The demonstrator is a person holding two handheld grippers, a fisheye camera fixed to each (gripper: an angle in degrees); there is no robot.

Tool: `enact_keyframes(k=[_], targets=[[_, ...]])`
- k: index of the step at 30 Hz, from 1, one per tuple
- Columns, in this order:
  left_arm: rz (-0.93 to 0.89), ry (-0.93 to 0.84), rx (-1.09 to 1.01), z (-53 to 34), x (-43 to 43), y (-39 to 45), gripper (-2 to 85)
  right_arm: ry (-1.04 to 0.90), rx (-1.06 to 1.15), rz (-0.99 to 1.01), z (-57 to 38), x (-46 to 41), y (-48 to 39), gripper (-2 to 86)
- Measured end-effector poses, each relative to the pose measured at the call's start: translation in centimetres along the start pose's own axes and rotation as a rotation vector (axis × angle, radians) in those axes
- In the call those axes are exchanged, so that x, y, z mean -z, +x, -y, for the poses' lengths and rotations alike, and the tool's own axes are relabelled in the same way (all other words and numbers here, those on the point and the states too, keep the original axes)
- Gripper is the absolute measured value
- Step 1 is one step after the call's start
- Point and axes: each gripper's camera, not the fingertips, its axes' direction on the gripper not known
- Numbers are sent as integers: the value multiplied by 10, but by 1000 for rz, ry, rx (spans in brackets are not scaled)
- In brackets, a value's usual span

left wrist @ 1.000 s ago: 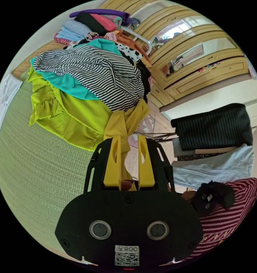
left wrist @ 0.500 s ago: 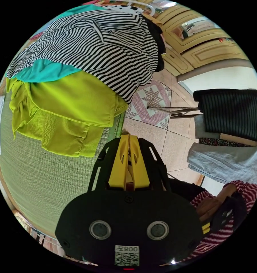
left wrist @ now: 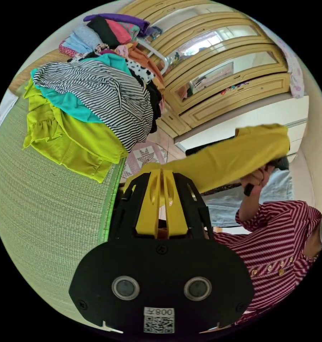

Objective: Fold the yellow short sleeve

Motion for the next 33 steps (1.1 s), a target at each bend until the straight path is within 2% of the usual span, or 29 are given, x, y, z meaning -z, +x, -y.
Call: enact_keyframes(k=[5,7,9,12,16,18,20,24,29,33], targets=[[64,299,-21,-70,141,19,4,-58,302,238,73,-70,-96,7],[158,443,-22,-120,212,31,4,-117,393,377,84,-109,-137,7],[253,511,-4,-162,255,38,5,-271,461,601,72,-168,-187,8],[361,521,63,-225,293,37,10,-521,452,748,15,-234,-224,8],[316,395,209,-289,280,0,34,-772,224,718,-80,-282,-197,9],[278,329,271,-306,262,-21,48,-857,67,560,-128,-283,-163,8],[236,288,328,-317,244,-40,61,-916,4,435,-150,-277,-147,8],[274,188,442,-327,217,-71,80,-916,-89,397,-162,-258,-135,7],[345,158,618,-342,212,-104,92,-896,-50,368,-156,-247,-146,7],[389,64,764,-362,200,-130,77,-888,-47,360,-155,-239,-152,6]])
